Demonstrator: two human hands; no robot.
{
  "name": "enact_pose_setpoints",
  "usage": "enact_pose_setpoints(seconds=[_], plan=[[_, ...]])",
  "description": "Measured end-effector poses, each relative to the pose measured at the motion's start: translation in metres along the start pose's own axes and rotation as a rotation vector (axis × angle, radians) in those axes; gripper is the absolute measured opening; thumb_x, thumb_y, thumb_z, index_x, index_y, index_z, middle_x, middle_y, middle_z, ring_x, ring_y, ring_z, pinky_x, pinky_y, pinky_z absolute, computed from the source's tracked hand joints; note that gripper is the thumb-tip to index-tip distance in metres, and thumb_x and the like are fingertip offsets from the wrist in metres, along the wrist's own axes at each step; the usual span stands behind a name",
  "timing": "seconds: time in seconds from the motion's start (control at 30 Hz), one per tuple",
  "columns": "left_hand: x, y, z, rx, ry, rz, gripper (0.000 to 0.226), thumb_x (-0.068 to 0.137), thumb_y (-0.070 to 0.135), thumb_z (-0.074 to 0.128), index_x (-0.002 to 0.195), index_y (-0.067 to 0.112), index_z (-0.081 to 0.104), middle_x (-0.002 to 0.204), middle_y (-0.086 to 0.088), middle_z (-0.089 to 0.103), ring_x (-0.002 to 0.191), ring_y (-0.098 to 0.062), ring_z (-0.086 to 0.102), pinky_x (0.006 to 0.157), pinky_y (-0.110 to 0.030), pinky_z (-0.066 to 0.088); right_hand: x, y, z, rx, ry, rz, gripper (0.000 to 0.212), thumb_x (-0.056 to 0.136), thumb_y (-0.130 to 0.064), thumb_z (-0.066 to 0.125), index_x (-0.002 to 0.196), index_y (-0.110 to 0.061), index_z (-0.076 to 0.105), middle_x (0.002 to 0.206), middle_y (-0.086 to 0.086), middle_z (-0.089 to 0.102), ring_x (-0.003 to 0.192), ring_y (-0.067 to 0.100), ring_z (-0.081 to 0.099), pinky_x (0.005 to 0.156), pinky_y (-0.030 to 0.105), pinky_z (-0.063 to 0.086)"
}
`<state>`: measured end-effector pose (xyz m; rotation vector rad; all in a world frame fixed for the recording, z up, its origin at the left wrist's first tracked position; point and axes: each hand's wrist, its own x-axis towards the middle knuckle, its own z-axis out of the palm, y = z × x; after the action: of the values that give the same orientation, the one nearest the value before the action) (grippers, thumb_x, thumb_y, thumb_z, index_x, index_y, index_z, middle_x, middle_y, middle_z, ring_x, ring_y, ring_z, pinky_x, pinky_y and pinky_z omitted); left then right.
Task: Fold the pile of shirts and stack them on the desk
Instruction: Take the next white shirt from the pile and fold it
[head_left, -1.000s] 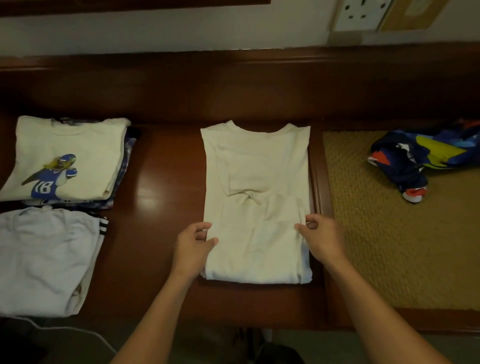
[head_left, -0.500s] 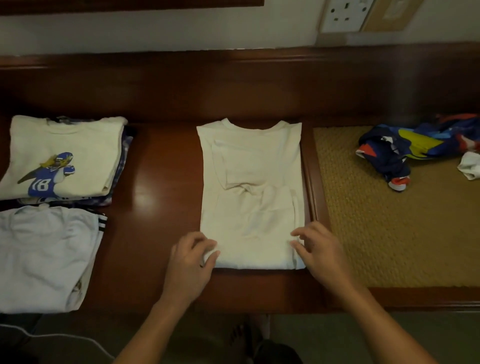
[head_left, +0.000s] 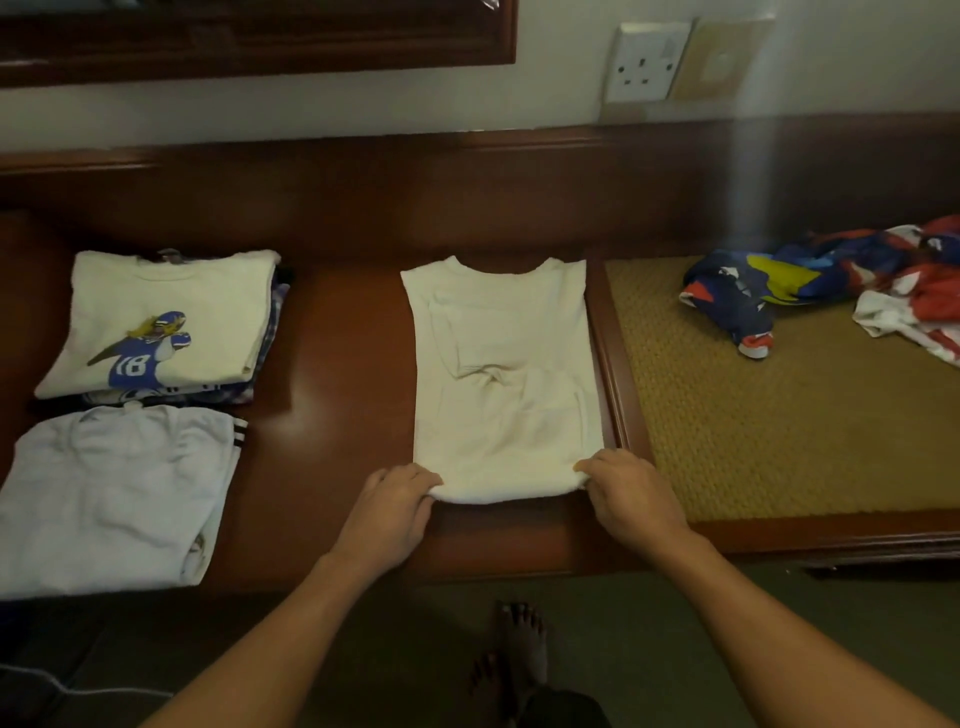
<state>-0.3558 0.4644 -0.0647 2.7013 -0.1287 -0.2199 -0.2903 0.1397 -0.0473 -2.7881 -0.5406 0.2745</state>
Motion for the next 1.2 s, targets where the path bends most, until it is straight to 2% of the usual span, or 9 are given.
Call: enact_pose_setpoints(seconds=[0.1, 0.17, 0.4, 0.53, 0.7, 0.93, 1.03, 1.13, 1.2], plan=[[-0.019, 0.007, -0.025, -0.129, -0.068, -0.046, 0.023, 0.101, 0.030, 0.058, 0.123, 0.030, 0.064, 0.112, 0.019, 0.058, 0.101, -0.006, 0.056, 0.090, -0.025, 0.051, -0.018, -0.007, -0.031, 0.131, -0.083, 0.057, 0.029, 0.097, -0.026, 0.060, 0.125, -0.022, 0.067, 0.116, -0.006, 0.067, 0.107, 0.012, 0.060, 0.091, 0.034, 0.054], [-0.028, 0.016, -0.048, -0.195, -0.065, -0.069, 0.021, 0.100, 0.031, 0.060, 0.121, 0.030, 0.065, 0.107, 0.018, 0.059, 0.095, -0.005, 0.058, 0.078, -0.018, 0.050, -0.027, -0.012, -0.052, 0.181, -0.141, 0.082, 0.028, 0.096, -0.028, 0.059, 0.122, -0.024, 0.069, 0.110, -0.008, 0.068, 0.099, 0.009, 0.061, 0.086, 0.034, 0.056], [-0.022, 0.027, -0.125, -0.363, 0.071, -0.037, 0.030, 0.091, 0.026, 0.074, 0.121, 0.024, 0.070, 0.109, 0.013, 0.070, 0.101, -0.005, 0.064, 0.088, -0.026, 0.057, -0.030, -0.023, -0.119, 0.272, -0.093, 0.102, 0.015, 0.096, -0.026, 0.060, 0.103, -0.028, 0.073, 0.084, -0.010, 0.068, 0.073, 0.009, 0.062, 0.064, 0.034, 0.052], [0.002, 0.032, -0.139, -0.365, 0.176, -0.081, 0.031, 0.087, 0.024, 0.077, 0.117, 0.016, 0.074, 0.107, 0.004, 0.073, 0.098, -0.010, 0.066, 0.087, -0.028, 0.057, 0.000, -0.020, -0.134, 0.240, -0.022, 0.133, 0.018, 0.098, -0.031, 0.063, 0.109, -0.023, 0.075, 0.091, -0.008, 0.069, 0.081, 0.011, 0.062, 0.070, 0.039, 0.056], [0.061, 0.021, -0.134, -0.378, 0.204, -0.204, 0.032, 0.090, 0.027, 0.075, 0.121, 0.017, 0.074, 0.116, 0.001, 0.073, 0.106, -0.014, 0.065, 0.093, -0.035, 0.057, 0.061, -0.006, -0.127, 0.266, 0.027, 0.212, 0.022, 0.095, -0.028, 0.069, 0.114, -0.019, 0.074, 0.107, -0.001, 0.070, 0.095, 0.012, 0.058, 0.077, 0.029, 0.043], [0.152, -0.004, -0.108, -0.483, 0.219, -0.380, 0.027, 0.087, 0.023, 0.079, 0.113, 0.019, 0.076, 0.101, 0.004, 0.071, 0.090, -0.006, 0.065, 0.091, -0.034, 0.057, 0.152, 0.025, -0.094, 0.357, -0.050, 0.320, 0.028, 0.092, -0.024, 0.073, 0.118, -0.016, 0.071, 0.115, 0.000, 0.069, 0.104, 0.014, 0.062, 0.087, 0.031, 0.051], [0.179, -0.018, -0.090, -0.539, 0.166, -0.482, 0.028, 0.088, 0.024, 0.078, 0.115, 0.019, 0.073, 0.104, 0.001, 0.072, 0.095, -0.011, 0.067, 0.091, -0.037, 0.058, 0.182, 0.039, -0.075, 0.418, -0.104, 0.373, 0.034, 0.092, -0.025, 0.073, 0.125, -0.019, 0.067, 0.115, -0.002, 0.068, 0.107, 0.015, 0.063, 0.092, 0.036, 0.053], [0.195, -0.022, -0.071, -0.606, 0.204, -0.616, 0.034, 0.092, 0.018, 0.074, 0.123, 0.007, 0.066, 0.106, -0.002, 0.067, 0.087, -0.006, 0.062, 0.075, -0.012, 0.053, 0.195, 0.050, -0.058, 0.430, -0.019, 0.501, 0.025, 0.095, -0.023, 0.069, 0.118, -0.015, 0.069, 0.105, -0.001, 0.068, 0.096, 0.016, 0.063, 0.082, 0.031, 0.050], [0.194, -0.021, -0.059, -0.592, 0.199, -0.702, 0.038, 0.092, 0.023, 0.075, 0.124, 0.005, 0.065, 0.105, -0.001, 0.064, 0.089, -0.011, 0.061, 0.069, -0.012, 0.047, 0.190, 0.051, -0.049, 0.407, 0.036, 0.585, 0.016, 0.097, -0.027, 0.066, 0.100, -0.013, 0.073, 0.094, 0.003, 0.072, 0.082, 0.015, 0.063, 0.073, 0.034, 0.054]])
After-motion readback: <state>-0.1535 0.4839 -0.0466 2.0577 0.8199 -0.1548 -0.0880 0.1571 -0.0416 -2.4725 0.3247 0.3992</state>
